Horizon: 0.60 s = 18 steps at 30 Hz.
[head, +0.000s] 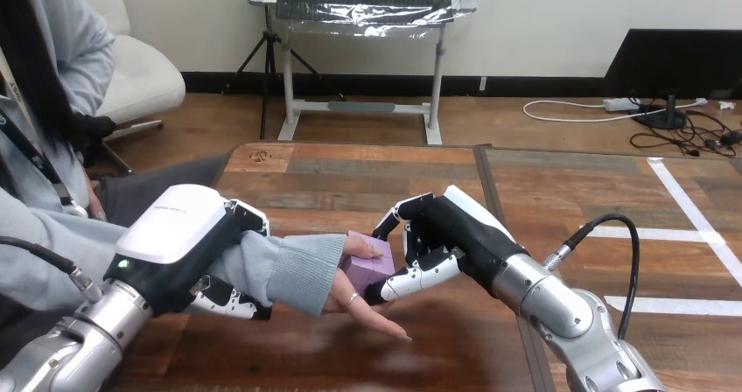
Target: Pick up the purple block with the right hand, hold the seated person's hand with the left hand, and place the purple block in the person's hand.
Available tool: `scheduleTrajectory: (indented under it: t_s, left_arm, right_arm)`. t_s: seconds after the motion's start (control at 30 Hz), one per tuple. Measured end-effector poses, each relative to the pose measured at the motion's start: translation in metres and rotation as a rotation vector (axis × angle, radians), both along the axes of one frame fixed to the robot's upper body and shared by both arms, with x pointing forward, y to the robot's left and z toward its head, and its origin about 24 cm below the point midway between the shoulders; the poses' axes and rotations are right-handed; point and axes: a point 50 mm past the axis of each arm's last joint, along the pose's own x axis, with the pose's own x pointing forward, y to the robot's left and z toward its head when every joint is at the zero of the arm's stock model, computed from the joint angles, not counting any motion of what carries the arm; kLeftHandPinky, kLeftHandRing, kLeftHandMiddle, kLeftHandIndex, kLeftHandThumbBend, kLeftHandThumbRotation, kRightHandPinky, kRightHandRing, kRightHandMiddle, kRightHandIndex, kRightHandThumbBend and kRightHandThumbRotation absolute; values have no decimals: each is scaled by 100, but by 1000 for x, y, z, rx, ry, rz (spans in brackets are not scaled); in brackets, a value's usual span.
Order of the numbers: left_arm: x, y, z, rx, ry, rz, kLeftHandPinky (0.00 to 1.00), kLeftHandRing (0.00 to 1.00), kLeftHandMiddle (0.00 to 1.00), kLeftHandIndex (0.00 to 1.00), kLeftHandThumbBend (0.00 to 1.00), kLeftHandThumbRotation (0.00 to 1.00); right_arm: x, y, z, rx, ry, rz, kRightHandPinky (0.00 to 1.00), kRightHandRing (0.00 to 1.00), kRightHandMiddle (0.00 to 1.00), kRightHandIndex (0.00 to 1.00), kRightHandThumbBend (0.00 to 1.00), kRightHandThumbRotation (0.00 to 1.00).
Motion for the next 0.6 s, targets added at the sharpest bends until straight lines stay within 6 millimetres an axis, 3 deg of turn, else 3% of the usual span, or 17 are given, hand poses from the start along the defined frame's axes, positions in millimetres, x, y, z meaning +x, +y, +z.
scheduleTrajectory:
  t_s: [0.17,0.47,0.6]
  left_arm:
    - [0,0,0,-2,-3,-4,32,34,38,41,89,4]
    - [-1,-2,1,-10,-8,-22,39,41,46,50,90,9]
    - [-1,-4,3,-14,-15,-34,42,45,50,55,92,11]
  right_arm:
    - [0,0,-1,-7,7,-3,12,17,24,26,69,2]
    - [0,-1,-3,-14,37,-9,28,35,43,49,80,22]
    - [0,-1,-4,-18,46,-7,42,48,52,58,86,32]
